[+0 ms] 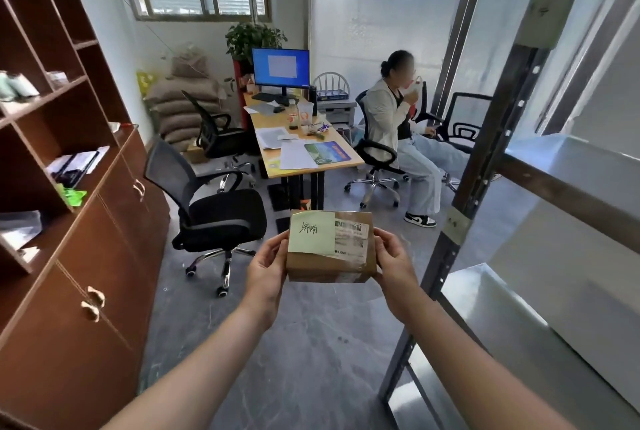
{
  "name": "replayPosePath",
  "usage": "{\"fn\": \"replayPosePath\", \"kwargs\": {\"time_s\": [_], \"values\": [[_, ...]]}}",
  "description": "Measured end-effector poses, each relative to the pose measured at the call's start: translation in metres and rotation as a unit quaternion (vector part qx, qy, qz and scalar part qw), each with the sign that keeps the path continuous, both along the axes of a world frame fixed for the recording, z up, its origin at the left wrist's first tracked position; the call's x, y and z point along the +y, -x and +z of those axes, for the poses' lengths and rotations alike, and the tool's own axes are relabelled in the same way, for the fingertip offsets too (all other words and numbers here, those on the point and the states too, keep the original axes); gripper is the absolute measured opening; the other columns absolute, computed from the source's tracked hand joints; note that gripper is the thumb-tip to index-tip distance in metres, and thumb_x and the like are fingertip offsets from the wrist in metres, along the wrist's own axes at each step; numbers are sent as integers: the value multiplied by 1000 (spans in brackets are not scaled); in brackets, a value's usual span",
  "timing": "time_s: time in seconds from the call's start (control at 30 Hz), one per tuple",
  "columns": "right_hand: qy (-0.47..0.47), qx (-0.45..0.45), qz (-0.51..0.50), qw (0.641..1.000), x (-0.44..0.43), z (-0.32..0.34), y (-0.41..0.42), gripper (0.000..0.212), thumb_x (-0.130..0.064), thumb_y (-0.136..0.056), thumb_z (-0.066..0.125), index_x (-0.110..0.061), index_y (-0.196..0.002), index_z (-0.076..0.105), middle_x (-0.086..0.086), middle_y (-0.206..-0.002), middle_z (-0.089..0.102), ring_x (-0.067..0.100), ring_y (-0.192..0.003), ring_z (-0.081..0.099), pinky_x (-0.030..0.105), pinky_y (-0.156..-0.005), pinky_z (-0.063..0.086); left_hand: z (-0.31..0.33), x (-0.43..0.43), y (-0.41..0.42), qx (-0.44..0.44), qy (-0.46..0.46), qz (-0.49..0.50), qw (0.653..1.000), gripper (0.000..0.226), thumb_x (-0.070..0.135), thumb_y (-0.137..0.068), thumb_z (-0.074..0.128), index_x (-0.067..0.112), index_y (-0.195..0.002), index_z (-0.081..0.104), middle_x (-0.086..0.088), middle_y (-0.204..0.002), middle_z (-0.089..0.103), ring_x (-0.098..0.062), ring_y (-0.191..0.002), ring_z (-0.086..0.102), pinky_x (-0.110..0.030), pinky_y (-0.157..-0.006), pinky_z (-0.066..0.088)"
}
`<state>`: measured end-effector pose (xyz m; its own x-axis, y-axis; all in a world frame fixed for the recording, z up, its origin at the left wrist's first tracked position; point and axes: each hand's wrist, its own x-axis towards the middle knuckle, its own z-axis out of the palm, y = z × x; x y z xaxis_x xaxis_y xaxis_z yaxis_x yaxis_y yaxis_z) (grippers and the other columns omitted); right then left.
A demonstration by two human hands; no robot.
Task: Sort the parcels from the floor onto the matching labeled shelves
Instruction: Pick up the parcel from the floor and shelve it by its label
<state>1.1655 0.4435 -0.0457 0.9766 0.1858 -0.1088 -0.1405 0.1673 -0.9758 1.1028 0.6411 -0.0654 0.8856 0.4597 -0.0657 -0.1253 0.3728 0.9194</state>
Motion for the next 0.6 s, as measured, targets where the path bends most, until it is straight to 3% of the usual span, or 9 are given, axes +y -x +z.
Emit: {"fn": "replayPosePath", "kwargs": {"time_s": [0.13,0.3,0.43,0.6], "values": [[-9,12,-15,1000,48,-1,-21,23,-24,-106,43,-21,-121,60,9,-117,69,19,-99,67,35,-72,57,1,48,-24,0,-4,-8,1000,18,18,-99,57,20,-112,69,-7,-117,71,-18,-107,65,-29,-88,54],[-15,4,-31,999,90,0,-43,26,-24,-105,44,-19,-125,60,8,-118,69,17,-99,67,30,-68,58,3,94,-50,6,-10,-28,1000,17,20,-99,57,24,-111,70,0,-106,74,-13,-91,67,-19,-63,53],[-19,1,-49,999,103,-4,-53,24,-24,-105,45,-21,-122,61,7,-117,69,18,-102,66,30,-69,57,1,112,-71,14,-11,-50,999,17,18,-101,55,23,-110,68,0,-104,74,-11,-88,67,-15,-60,53],[-17,15,-76,997,109,-12,-75,21,-22,-105,44,-23,-115,62,5,-111,70,17,-94,68,29,-67,56,-9,116,-97,22,-4,-79,997,21,14,-101,53,19,-116,67,1,-104,74,-7,-91,69,-16,-70,57]]}}
